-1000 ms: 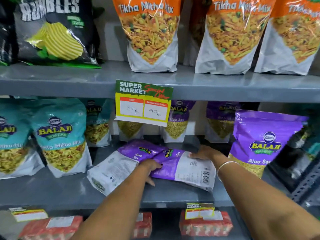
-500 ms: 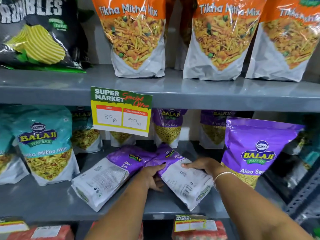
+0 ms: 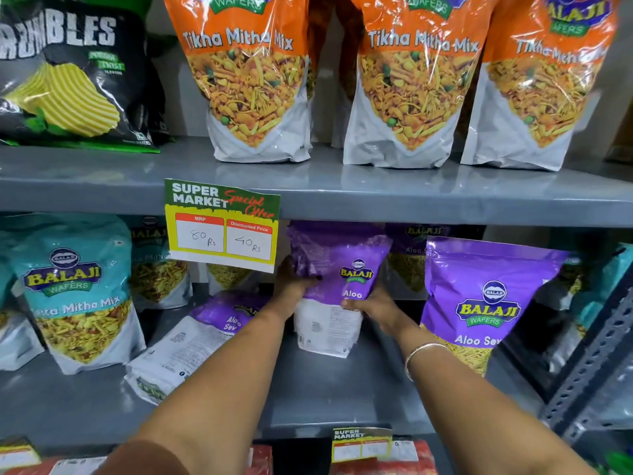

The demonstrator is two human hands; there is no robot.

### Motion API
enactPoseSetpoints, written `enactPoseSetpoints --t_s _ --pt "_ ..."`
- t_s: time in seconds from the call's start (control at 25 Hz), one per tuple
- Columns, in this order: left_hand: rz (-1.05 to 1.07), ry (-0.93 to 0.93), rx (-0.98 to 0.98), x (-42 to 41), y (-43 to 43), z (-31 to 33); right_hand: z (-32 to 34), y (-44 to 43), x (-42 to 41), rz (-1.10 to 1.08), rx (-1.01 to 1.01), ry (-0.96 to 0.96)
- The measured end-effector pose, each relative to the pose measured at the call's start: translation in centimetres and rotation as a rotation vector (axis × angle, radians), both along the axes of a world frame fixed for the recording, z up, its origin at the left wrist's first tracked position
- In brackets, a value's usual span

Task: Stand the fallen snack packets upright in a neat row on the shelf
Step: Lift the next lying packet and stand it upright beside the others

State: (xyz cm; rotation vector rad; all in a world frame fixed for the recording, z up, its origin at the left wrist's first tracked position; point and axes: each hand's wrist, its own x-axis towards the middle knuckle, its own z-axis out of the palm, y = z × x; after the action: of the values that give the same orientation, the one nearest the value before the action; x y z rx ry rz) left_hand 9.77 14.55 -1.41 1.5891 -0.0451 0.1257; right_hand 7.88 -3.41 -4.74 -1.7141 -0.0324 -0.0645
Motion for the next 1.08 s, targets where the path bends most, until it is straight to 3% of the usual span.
enactPoseSetpoints --t_s 0.16,0.28,0.44,0.52,0.64,0.72,0.84,1.08 --pt "-0.029 0.114 0.051 -0.3 1.4 -0.6 -1.8 0.5 1.8 -0.106 -0.070 0.021" --pt "-0.212 0.242 0.092 -1.4 1.7 -1.1 -4.2 -0.9 4.3 -0.202 -0.326 0.166" --pt "-0.366 0.424 0.380 -1.2 2.8 -1.3 -1.3 0.5 1.5 -0.190 -0.173 0.273" --pt "-0.375 0.472 0.503 -1.8 3.0 -1.3 0.0 0.5 0.4 -0.041 -0.085 0.321" --pt "-0.392 0.471 0.434 -1.9 2.5 -1.5 2.3 1.1 -2.2 0.238 -0.147 0.377" --pt "-0.428 0.495 0.387 -1.9 2.2 -1.5 2.4 2.1 -2.8 0.355 -0.181 0.298" --pt "-0.481 0.564 0.390 -2.0 2.2 -1.1 2.0 3.3 -2.6 0.298 -0.282 0.118" --pt "-0.219 0.398 0.388 -0.8 3.2 -0.8 2.0 -1.3 -1.1 0.155 -0.437 0.133"
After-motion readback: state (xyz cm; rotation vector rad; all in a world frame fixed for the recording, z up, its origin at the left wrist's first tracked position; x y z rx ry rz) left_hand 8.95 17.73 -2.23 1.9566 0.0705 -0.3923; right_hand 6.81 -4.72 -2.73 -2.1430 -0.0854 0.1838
